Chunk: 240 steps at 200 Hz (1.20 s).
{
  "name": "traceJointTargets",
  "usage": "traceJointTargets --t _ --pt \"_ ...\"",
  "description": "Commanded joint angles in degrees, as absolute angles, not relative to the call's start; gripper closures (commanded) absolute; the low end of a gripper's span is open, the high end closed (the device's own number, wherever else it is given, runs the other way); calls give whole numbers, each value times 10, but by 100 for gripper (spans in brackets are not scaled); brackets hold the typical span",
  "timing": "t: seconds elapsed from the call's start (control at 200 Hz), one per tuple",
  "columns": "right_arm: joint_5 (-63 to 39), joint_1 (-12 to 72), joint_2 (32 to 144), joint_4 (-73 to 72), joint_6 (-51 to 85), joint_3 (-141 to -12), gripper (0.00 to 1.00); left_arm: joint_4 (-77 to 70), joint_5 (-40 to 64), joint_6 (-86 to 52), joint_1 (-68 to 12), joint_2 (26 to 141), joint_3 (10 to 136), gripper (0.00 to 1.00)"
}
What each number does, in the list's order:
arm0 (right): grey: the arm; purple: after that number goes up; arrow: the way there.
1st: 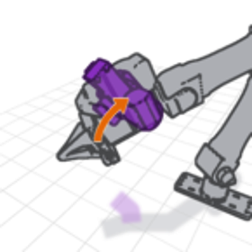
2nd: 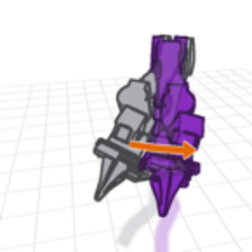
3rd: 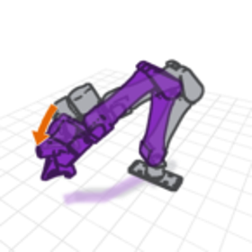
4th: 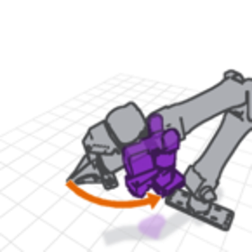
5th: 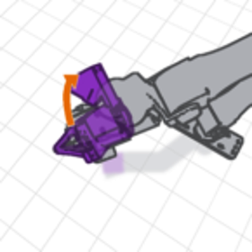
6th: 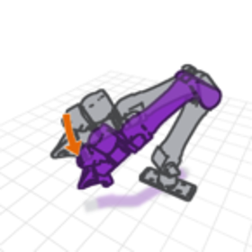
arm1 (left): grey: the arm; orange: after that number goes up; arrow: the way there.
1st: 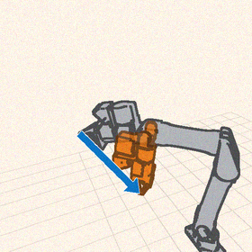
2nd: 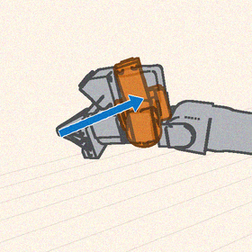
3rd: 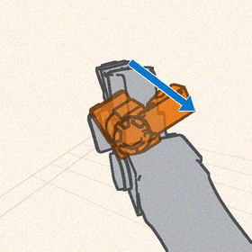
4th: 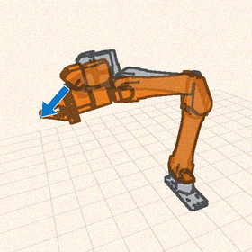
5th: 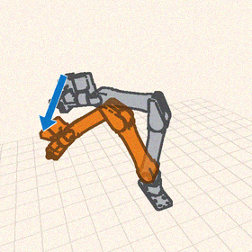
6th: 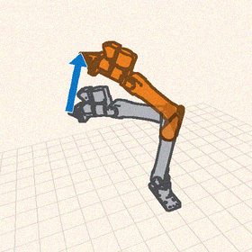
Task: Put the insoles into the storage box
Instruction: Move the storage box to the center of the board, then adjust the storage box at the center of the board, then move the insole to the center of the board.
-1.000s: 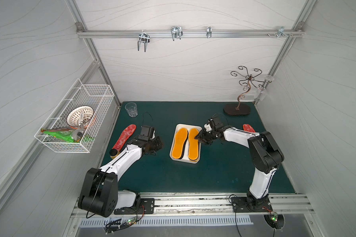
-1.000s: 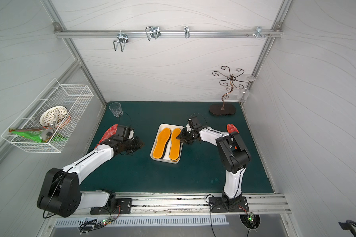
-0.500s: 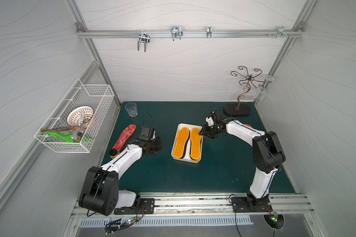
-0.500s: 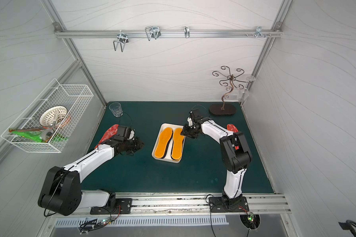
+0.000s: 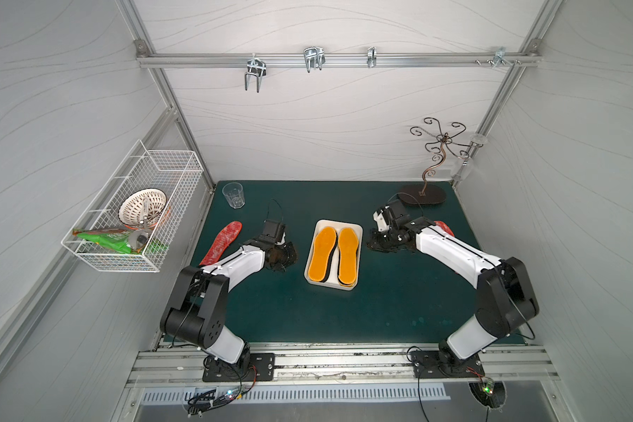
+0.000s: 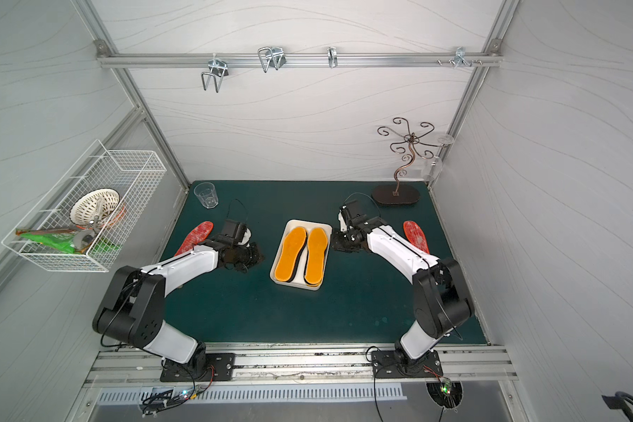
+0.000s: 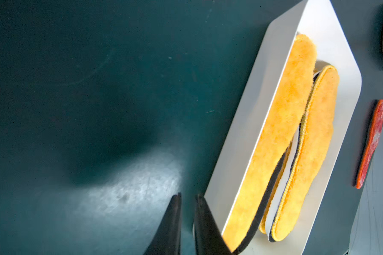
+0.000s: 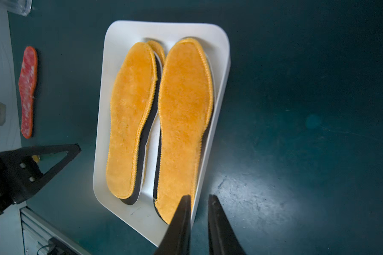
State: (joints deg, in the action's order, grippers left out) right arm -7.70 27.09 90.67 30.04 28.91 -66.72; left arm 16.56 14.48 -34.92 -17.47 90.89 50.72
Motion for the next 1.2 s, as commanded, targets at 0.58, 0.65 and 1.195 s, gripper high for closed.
traceJointTargets --t 0.58,0.65,1.195 --pt "-116 190 877 292 292 -642 73 194 50 -370 -263 921 537 81" --pt "-116 190 871 287 292 -639 72 205 29 -359 -224 904 546 79" --pt "-144 190 838 222 295 -594 72 278 -145 -293 26 1112 816 93"
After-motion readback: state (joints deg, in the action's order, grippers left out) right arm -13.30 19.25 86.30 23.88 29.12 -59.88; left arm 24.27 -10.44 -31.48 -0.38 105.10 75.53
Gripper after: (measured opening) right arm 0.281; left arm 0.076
